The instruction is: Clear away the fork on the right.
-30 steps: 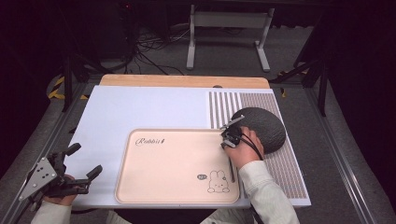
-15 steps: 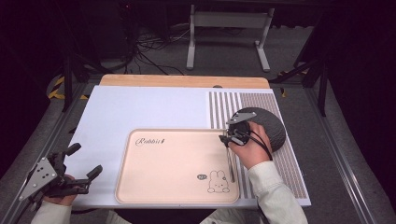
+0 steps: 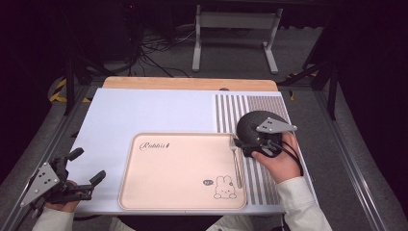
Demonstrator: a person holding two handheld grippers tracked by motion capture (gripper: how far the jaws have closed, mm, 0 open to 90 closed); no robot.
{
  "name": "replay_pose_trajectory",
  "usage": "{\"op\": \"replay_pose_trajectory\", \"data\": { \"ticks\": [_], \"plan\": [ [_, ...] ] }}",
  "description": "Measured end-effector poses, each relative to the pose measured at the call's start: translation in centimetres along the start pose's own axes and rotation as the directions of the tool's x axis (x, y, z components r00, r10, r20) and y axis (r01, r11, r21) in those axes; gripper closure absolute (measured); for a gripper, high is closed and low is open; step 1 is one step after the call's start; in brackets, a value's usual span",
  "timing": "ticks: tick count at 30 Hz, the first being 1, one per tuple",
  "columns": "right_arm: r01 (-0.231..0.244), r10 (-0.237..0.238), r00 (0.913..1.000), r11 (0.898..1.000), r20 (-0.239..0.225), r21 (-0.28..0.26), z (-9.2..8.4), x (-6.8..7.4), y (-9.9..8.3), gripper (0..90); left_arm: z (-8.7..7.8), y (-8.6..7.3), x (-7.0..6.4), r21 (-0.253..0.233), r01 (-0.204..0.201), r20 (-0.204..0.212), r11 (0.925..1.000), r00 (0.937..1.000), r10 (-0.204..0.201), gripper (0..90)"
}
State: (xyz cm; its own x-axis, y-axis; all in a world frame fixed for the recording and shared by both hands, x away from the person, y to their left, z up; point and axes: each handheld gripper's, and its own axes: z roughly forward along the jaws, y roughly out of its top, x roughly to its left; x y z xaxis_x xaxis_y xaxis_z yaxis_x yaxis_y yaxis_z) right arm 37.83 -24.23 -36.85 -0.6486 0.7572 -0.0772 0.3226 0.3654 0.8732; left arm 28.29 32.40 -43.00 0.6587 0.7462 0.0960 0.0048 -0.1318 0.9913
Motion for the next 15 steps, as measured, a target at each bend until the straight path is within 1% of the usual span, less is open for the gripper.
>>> {"op": "replay_pose_trajectory", "data": {
  "ticks": [3, 8, 11, 12, 14, 15],
  "plan": [
    [-0.006, 0.006, 1.0, 0.999, -0.005, -0.033, -1.3, -0.3, -0.5, 19.2, 0.0, 0.0, 0.0, 0.003, 0.0, 0.002, 1.0, 1.0, 0.0, 0.6],
    [0.004, -0.005, 1.0, 0.995, -0.002, -0.098, -3.2, -1.0, -1.9, 18.0, 0.0, 0.0, 0.0, 0.001, 0.001, 0.001, 1.0, 1.0, -0.001, 0.6],
    [0.007, -0.008, 1.0, 0.989, -0.003, -0.15, -4.3, -1.5, -3.3, 17.3, 0.0, 0.0, 0.0, -0.003, 0.001, -0.001, 1.0, 1.0, -0.001, 0.6],
    [0.004, -0.004, 1.0, 0.986, -0.002, -0.169, -4.9, -1.8, -4.1, 17.1, 0.0, 0.0, 0.0, -0.004, 0.001, -0.001, 1.0, 1.0, -0.001, 0.6],
    [0.009, -0.013, 0.9997, 0.976, -0.019, -0.219, -5.6, -2.1, -5.4, 16.8, -0.1, 0.0, 0.0, -0.003, 0.001, 0.0, 1.0, 1.0, -0.001, 0.6],
    [0.004, -0.012, 0.9995, 0.971, -0.031, -0.241, -5.8, -2.2, -6.0, 16.8, -0.1, 0.0, 0.0, -0.003, 0.0, 0.0, 1.0, 1.0, 0.0, 0.6]
  ]
}}
